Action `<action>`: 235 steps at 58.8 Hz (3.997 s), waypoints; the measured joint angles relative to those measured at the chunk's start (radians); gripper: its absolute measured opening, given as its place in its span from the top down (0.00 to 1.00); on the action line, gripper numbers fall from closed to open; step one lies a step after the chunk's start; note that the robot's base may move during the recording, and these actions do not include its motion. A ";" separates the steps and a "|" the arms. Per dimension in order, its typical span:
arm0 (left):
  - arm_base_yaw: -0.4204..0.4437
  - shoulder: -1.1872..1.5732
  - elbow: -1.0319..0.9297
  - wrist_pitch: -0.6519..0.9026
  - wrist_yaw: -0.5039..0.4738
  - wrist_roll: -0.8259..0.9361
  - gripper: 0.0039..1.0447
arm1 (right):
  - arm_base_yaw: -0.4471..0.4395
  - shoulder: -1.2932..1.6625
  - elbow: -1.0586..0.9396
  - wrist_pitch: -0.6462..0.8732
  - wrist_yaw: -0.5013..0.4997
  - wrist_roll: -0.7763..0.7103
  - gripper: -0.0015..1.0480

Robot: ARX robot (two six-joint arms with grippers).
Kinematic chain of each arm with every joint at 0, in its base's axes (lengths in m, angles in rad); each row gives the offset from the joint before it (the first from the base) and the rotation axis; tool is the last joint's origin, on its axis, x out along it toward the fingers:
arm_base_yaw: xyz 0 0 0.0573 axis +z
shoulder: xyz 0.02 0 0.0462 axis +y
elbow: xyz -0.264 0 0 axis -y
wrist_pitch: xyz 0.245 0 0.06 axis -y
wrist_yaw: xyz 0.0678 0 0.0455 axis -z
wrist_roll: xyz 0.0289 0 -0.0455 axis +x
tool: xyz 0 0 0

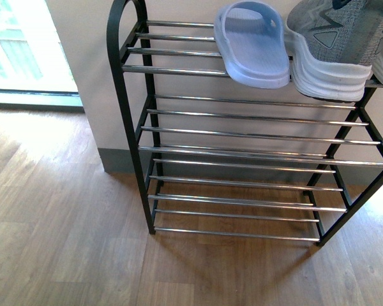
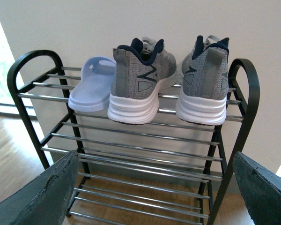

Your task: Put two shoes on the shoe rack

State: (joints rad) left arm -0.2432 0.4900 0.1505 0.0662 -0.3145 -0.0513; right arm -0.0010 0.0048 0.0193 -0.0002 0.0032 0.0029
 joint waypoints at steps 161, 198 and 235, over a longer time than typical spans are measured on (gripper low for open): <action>-0.339 1.305 1.262 -0.054 -0.001 -0.246 0.09 | 0.000 0.000 0.000 0.000 -0.003 0.000 0.09; -0.211 0.136 0.345 -0.064 -0.229 -0.153 0.09 | 0.000 0.000 0.000 0.000 -0.003 0.000 0.09; 0.161 -0.231 -0.012 0.051 0.267 0.039 0.99 | 0.000 0.000 0.000 0.000 -0.003 0.000 0.09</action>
State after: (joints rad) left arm -0.0826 0.2592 0.1383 0.1177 -0.0475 -0.0124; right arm -0.0010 0.0048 0.0193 -0.0002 0.0006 0.0029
